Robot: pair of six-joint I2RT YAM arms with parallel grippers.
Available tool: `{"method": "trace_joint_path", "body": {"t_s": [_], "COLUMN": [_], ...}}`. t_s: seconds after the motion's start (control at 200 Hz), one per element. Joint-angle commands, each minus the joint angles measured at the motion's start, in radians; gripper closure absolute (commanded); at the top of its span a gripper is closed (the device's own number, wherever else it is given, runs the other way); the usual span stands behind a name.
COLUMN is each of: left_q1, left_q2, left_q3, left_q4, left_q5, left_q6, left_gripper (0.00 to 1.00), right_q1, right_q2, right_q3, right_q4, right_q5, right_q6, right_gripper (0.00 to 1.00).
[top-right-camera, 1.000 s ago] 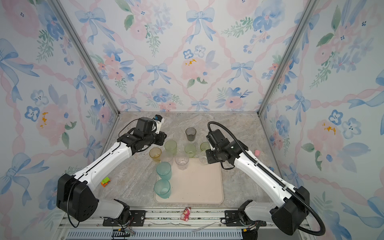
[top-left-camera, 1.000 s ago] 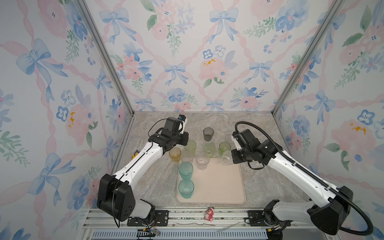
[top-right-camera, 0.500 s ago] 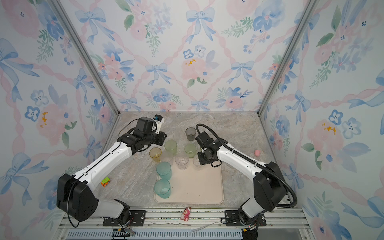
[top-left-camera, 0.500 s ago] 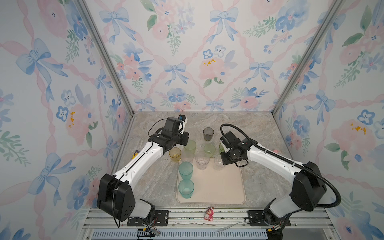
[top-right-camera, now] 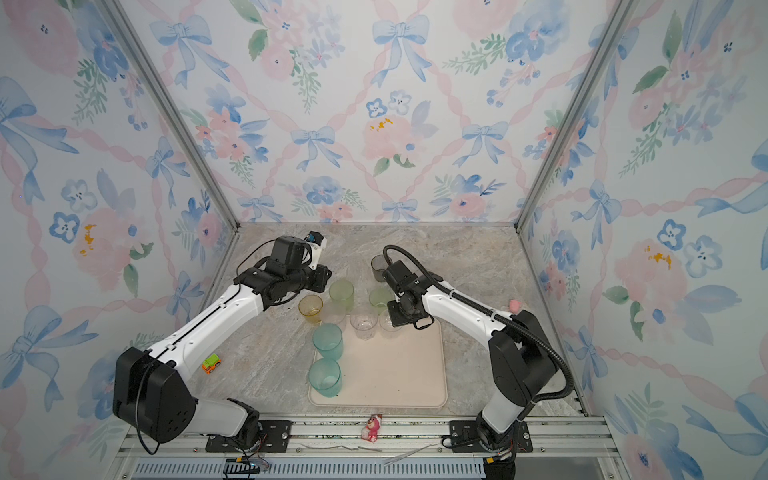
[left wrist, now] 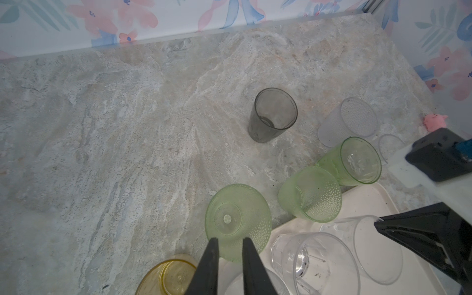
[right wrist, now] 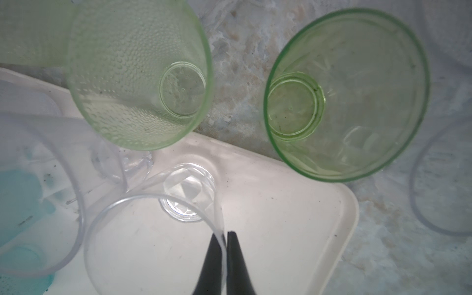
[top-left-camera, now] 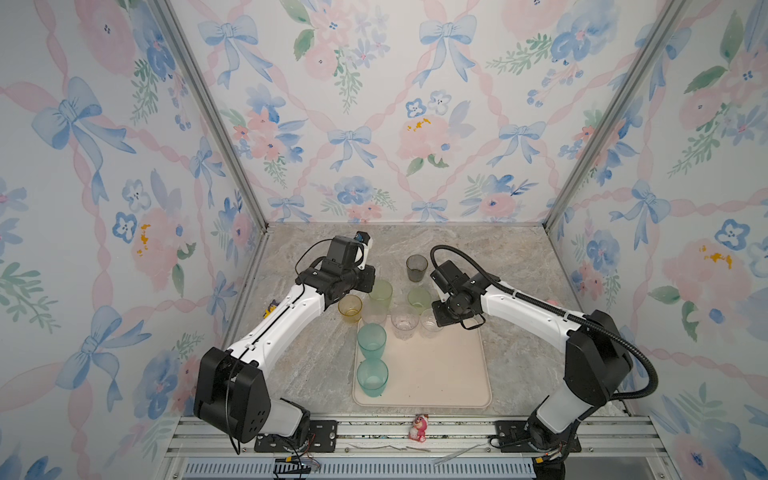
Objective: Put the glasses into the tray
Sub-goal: 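Carry the clear cup with the right gripper and lower it onto the tray, then open the right gripper to release the clear cup on the tray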
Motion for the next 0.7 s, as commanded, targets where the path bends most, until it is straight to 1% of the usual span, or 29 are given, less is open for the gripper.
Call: {"method": "trace_joint_path", "body": {"t_s": [0.0,0.695], "left_q1": [0.013,0.028], "left_q2": [-0.025,-0.029], "left_q3": [-0.011,-0.026], "left_q4": [0.009,0.009], "left_q5": [0.003,0.015], "left_q6": [0.016,0.02], "left_gripper": [0.79,0.79], "right_q1": [0.017,0.028], "right_q2": [0.027,0.081], "right_q3": [0.037,0.077], "right_q4": [-0.012,-0.032], "right_q5": [0.008,0.046], "right_q6": [-0.017,-0.031], "right_gripper": [0.99,0.98]}}
